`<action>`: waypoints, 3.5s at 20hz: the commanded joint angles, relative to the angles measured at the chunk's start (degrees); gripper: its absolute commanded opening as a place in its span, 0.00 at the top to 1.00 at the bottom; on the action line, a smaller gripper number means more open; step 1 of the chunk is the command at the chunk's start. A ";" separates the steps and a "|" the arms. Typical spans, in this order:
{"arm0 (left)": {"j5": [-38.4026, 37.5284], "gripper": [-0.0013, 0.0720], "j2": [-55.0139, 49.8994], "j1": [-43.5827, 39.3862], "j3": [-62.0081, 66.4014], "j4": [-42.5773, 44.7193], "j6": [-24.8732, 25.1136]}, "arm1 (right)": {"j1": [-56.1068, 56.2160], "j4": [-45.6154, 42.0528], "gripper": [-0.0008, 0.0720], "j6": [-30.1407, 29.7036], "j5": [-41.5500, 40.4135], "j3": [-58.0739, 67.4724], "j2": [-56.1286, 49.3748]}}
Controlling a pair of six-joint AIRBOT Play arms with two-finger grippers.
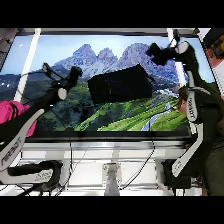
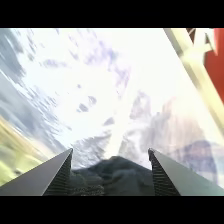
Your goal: Fold the clothes and pants, and hang the long-sleeved shirts on hangers.
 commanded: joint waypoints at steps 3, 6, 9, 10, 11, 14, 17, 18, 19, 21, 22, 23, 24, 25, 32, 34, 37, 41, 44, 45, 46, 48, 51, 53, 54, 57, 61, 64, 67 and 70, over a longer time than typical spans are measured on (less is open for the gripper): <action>-25.44 0.22 12.37 9.79 0.04 2.38 14.43 | -9.55 4.57 0.27 -10.12 35.82 -0.87 -0.74; -37.57 0.22 16.94 14.40 0.04 -13.14 33.40 | -10.75 6.64 0.04 -10.03 34.97 -3.91 -1.92; -43.80 0.22 17.57 16.44 0.04 -34.56 52.54 | -9.92 6.27 0.04 -10.05 34.73 -3.91 -4.04; -43.65 0.22 17.53 16.41 0.04 -37.75 55.76 | -9.75 6.60 0.04 -10.03 34.47 -3.93 -4.59; -43.65 0.22 17.53 16.33 0.04 -39.30 56.98 | -9.53 7.63 0.04 -10.05 34.10 -3.91 -5.22; -43.80 0.22 17.53 16.33 0.04 -39.52 57.37 | -9.53 12.46 0.04 -10.29 34.10 -3.91 -6.91; -43.98 0.22 17.53 16.33 0.04 -39.52 57.37 | -9.33 13.81 0.04 -11.26 34.07 -3.91 -8.04; -43.98 0.22 17.53 16.33 0.04 -39.52 57.37 | -9.11 13.55 0.04 -11.26 34.07 -3.91 -8.48; -43.98 0.22 17.53 16.33 0.04 -39.52 57.37 | -8.66 12.90 0.04 -11.21 34.03 -3.91 -9.01; -44.00 0.22 17.53 16.33 0.04 -39.52 57.37 | -7.23 10.10 0.04 -11.23 32.96 -3.91 -9.97; -44.00 0.22 17.53 16.33 0.04 -39.52 57.37 | -6.43 7.98 0.04 -11.45 31.95 -3.91 -10.25; -44.00 0.22 17.53 16.33 0.04 -39.54 57.37 | -5.79 5.20 0.04 -11.65 30.47 -3.89 -10.29; -44.00 0.22 17.53 16.33 0.04 -39.52 57.37 | -5.27 3.17 0.04 -11.63 29.49 -3.91 -10.29; -44.00 0.22 17.53 16.31 0.04 -39.52 57.37 | -5.11 3.19 0.04 -11.63 29.55 -3.89 -10.47; -44.02 0.22 17.53 16.31 0.04 -39.52 57.37 | -2.40 5.35 0.05 -11.65 26.38 -3.89 -11.56; -44.02 0.22 17.53 16.31 0.04 -39.52 57.37 | -1.31 5.35 0.06 -11.65 24.17 -3.89 -11.56; -44.22 0.22 17.53 16.31 0.04 -39.52 57.37 | -0.26 5.33 0.27 -11.63 22.73 -3.89 -11.56; -45.55 0.22 17.53 16.31 0.00 -39.41 57.37 | 0.50 5.88 0.50 -11.65 21.22 -3.89 -11.56; -46.53 0.22 17.53 16.31 0.00 -39.34 57.37 | 0.72 8.48 0.69 -11.69 21.07 -3.89 -11.52; -46.75 0.22 17.53 16.33 0.00 -39.34 57.37 | 0.72 9.35 0.81 -11.74 21.29 -3.52 -11.50; -46.77 0.22 17.53 16.31 0.00 -39.34 57.37 | 0.72 9.46 0.97 -12.17 21.84 -2.86 -11.47; -46.77 0.22 17.53 16.31 0.00 -39.34 57.37 | 0.70 9.29 0.97 -12.50 23.61 -1.14 -11.02; -46.75 0.22 17.53 16.31 0.00 -39.36 57.37 | -0.83 5.01 0.97 -11.43 23.89 -0.87 -7.96; -46.75 0.22 17.53 16.31 0.00 -39.54 57.37 | -3.43 -0.83 0.97 -8.28 25.97 -0.87 -5.77; -46.75 0.22 17.53 16.31 0.00 -39.56 57.37 | -5.16 -2.95 0.98 -7.80 27.43 -0.87 -4.79; -46.73 0.22 17.53 16.33 0.00 -39.54 57.37 | -11.67 -4.50 0.98 -5.73 28.20 -0.87 -0.81; -46.71 0.22 17.53 16.33 0.00 -39.54 57.37 | -18.99 -3.69 0.98 -5.33 28.68 2.08 4.26; -46.69 0.22 17.53 16.33 0.00 -39.54 57.35 | -23.61 -3.76 0.98 -5.55 29.88 3.04 7.21; -46.66 0.22 17.53 16.33 0.00 -39.52 57.37 | -29.38 -3.89 0.98 -5.81 32.15 3.04 9.84; -45.83 0.22 17.53 16.33 0.00 -39.52 57.37 | -36.70 -4.35 0.98 -7.45 35.60 3.04 12.46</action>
